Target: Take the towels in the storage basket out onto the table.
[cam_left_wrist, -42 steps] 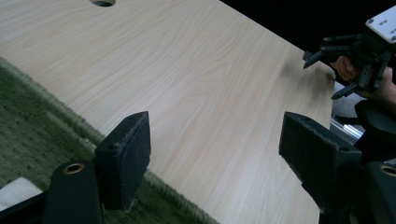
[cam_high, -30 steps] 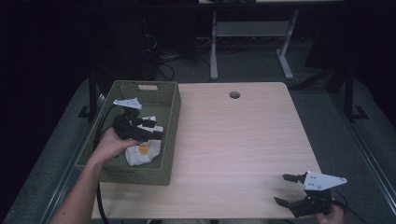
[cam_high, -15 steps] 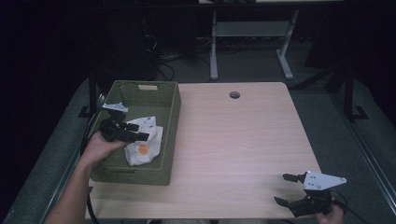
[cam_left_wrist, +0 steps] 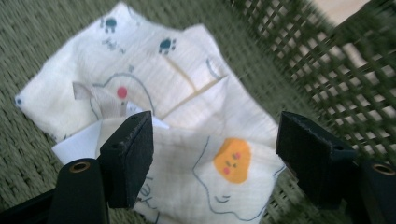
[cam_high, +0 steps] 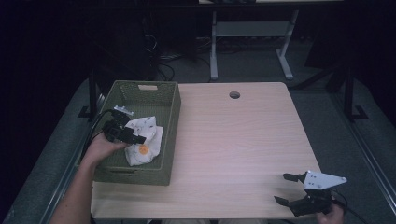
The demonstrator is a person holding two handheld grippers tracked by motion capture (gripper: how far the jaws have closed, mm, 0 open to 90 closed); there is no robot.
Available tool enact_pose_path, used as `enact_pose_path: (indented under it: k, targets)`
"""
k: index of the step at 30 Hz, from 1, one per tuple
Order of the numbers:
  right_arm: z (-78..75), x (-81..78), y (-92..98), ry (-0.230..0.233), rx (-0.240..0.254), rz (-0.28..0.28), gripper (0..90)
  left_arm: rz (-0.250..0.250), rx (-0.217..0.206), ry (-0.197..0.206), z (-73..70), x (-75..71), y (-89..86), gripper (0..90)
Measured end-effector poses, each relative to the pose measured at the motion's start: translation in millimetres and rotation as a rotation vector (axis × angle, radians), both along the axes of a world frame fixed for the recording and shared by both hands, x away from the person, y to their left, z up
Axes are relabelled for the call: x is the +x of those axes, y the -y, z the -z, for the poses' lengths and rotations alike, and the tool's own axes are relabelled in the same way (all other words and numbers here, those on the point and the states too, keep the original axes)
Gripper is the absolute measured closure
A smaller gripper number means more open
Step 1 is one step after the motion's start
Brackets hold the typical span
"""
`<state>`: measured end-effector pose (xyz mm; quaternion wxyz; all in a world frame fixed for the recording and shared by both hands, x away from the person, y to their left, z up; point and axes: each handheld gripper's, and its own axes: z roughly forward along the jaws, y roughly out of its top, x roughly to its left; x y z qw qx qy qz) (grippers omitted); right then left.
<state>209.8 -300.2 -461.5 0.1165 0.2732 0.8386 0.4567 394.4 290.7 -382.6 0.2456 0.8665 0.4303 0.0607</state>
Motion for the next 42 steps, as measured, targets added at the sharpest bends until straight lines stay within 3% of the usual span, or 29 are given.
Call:
enact_pose_path:
  k: [3,4,5,7,9,10,15,16,17,18,21,22,29,32,36,42]
  targets:
    - [0.1,0.3,0.3,0.001,0.001,0.0,13.8,-0.011,0.019,-0.016,5.0,1.2,3.0,27.1]
    - [0.1,0.4,0.5,0.0,0.002,0.0,13.8,-0.008,0.075,-0.035,9.5,2.9,6.4,26.8]
    - [0.1,0.4,0.5,0.0,0.002,0.0,13.8,-0.008,0.075,-0.035,9.5,2.9,6.4,25.4]
    - [0.1,0.5,0.8,0.003,0.004,0.001,13.8,-0.011,0.125,-0.044,14.0,5.1,9.1,24.9]
    - [0.1,0.4,0.8,0.003,0.005,0.002,13.8,-0.011,0.136,-0.052,15.8,5.9,9.7,23.4]
    - [0.2,0.8,0.8,0.007,0.003,0.001,13.8,-0.019,0.179,-0.071,21.1,8.2,12.7,23.5]
    - [0.3,1.3,0.6,0.006,0.005,0.003,13.8,-0.022,0.224,-0.098,29.9,12.5,18.4,27.7]
    - [0.3,1.3,0.7,0.006,0.006,0.003,13.8,-0.004,0.23,-0.126,33.4,14.7,20.8,28.0]
    - [0.4,1.3,0.9,0.005,0.007,0.004,13.8,-0.004,0.23,-0.126,33.4,14.7,20.8,29.1]
    - [0.4,1.2,1.1,0.003,0.008,0.005,13.8,0.004,0.267,-0.136,37.7,16.3,24.5,30.5]
    - [0.6,1.3,1.3,0.006,0.009,0.006,13.8,0.01,0.28,-0.138,41.3,16.7,28.1,32.3]
    - [1.0,1.4,1.1,0.004,0.009,0.008,13.8,0.026,0.332,-0.135,44.9,17.0,31.1,33.8]
    - [1.9,2.2,-0.4,0.002,0.007,0.003,13.8,-0.001,0.303,-0.153,45.6,17.6,28.0,44.3]
    - [1.6,1.6,-0.4,0.001,0.008,0.003,13.8,-0.045,0.28,-0.145,45.1,17.7,27.8,50.9]
    - [2.2,1.8,-1.8,-0.001,0.0,-0.002,13.8,-0.065,0.3,-0.115,46.1,15.0,31.2,60.2]
    - [1.8,2.1,-2.8,-0.001,-0.005,-0.006,13.8,-0.079,0.331,-0.13,44.6,17.7,32.0,67.4]
